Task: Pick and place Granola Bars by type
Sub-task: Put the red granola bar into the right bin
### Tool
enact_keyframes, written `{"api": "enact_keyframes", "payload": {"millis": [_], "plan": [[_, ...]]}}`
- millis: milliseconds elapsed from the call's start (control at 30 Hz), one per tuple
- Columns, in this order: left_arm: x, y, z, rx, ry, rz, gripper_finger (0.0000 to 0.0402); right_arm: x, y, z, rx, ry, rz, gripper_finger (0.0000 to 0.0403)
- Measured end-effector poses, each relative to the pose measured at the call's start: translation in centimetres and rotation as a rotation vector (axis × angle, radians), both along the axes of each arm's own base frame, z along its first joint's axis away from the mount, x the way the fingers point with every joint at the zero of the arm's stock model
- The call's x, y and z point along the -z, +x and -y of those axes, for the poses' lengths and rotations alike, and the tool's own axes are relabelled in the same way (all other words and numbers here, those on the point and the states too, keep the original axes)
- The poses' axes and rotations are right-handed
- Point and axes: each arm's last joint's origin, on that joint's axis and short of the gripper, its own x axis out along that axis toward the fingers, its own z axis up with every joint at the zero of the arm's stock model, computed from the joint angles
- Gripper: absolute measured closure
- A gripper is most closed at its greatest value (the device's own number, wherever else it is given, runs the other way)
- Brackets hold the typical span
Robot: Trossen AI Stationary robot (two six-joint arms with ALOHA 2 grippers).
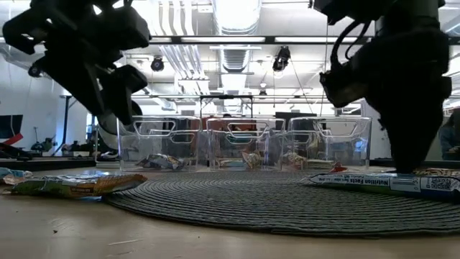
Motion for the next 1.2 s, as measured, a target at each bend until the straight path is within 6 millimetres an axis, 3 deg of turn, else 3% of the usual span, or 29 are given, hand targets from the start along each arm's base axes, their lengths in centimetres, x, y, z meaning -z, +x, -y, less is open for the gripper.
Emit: {"api": "enact_keyframes", "payload": {"millis": [433, 633, 800, 900, 1033, 1200], "plan": [[0.4, -0.5, -0.1, 0.021, 0.028, -0.055, 0.0149, 1.4, 1.2, -0.1, 0.250, -0.130, -0.051, 0.0189], [0.4, -0.4, -0.2, 0.018, 0.070, -0.035, 0.0149, 0.9, 0.3, 0.4, 0.272, -0.289, -0.122, 0.0244], [0.3, -0.2, -0.3, -0.007, 0.083, -0.007, 0.0149, 0.1, 0.4, 0.3, 0.214, -0.265, -0.137, 0.0303], [0.3, -0.2, -0.3, -0.042, 0.062, -0.011, 0.0149, -1.3, 1.0, -0.1, 0.173, -0.220, -0.093, 0.0323], [0.3, -0.1, -0.2, -0.083, 0.036, -0.010, 0.0149, -5.3, 1.8, -0.4, 0.179, -0.162, 0.030, 0.0329], [0.2, 0.0, -0.2, -0.115, 0.014, 0.006, 0.0149, -10.8, 0.8, 1.9, 0.377, -0.292, 0.146, 0.0330]]}}
